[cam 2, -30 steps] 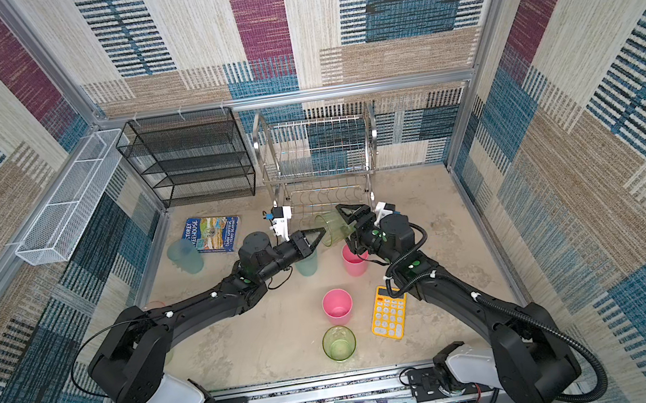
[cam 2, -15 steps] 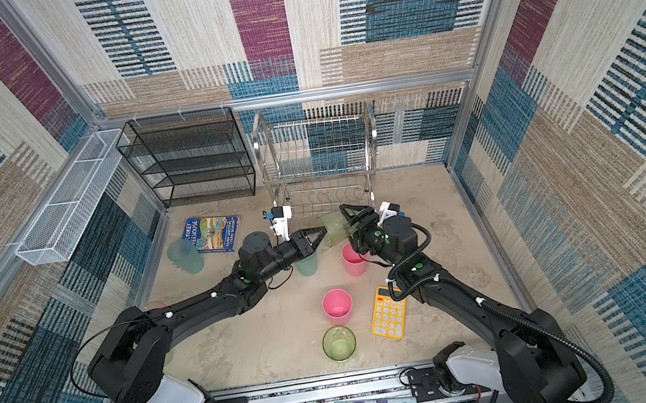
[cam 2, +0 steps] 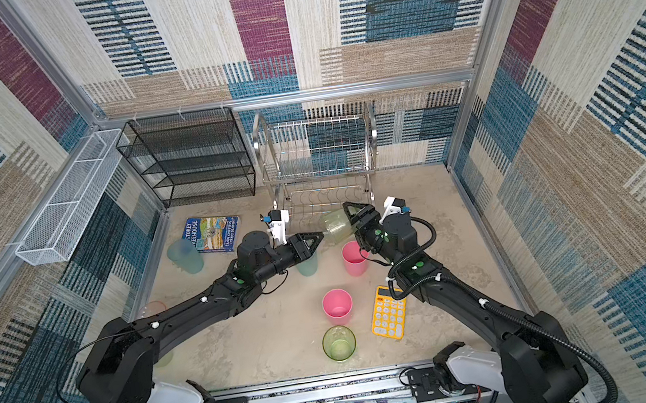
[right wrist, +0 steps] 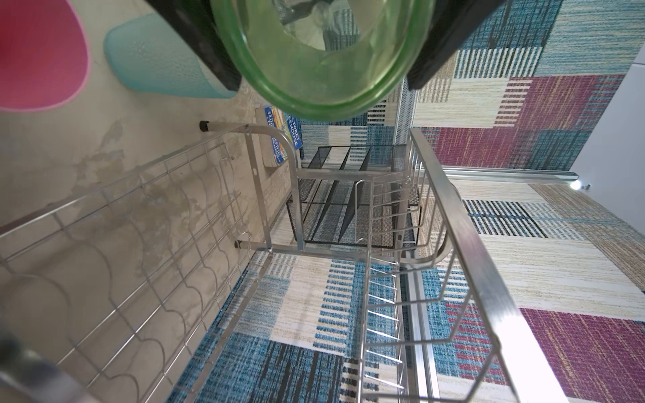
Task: Load the cups into the dish rack
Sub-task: 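Close the right gripper on the green cup while left gripper opens, then carry the green cup with right gripper over the dish rack while left gripper draws back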
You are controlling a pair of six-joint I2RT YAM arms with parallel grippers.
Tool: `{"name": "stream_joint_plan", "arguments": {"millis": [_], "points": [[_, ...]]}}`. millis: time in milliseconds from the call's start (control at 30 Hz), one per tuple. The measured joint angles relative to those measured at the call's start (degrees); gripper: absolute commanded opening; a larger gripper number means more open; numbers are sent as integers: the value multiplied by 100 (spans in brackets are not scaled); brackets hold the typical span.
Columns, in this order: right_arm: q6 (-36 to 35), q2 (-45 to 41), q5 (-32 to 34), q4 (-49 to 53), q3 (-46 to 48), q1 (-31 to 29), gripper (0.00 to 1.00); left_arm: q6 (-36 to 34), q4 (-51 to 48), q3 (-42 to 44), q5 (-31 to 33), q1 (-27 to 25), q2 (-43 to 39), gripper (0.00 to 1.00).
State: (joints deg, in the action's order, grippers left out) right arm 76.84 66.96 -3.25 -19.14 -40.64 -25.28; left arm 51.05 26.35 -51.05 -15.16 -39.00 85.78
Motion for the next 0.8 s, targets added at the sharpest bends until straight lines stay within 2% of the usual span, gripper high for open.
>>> {"name": "stream_joint_plan", "arguments": {"millis": [367,800], "points": [[-1165,26,612,96,-146,-55,61,-396,-1663,-391,378,48,-389,46],[-2710,719,1141,-26,-271,-291,60,-1093,-3217,-662,745,151,-863,46]]}}
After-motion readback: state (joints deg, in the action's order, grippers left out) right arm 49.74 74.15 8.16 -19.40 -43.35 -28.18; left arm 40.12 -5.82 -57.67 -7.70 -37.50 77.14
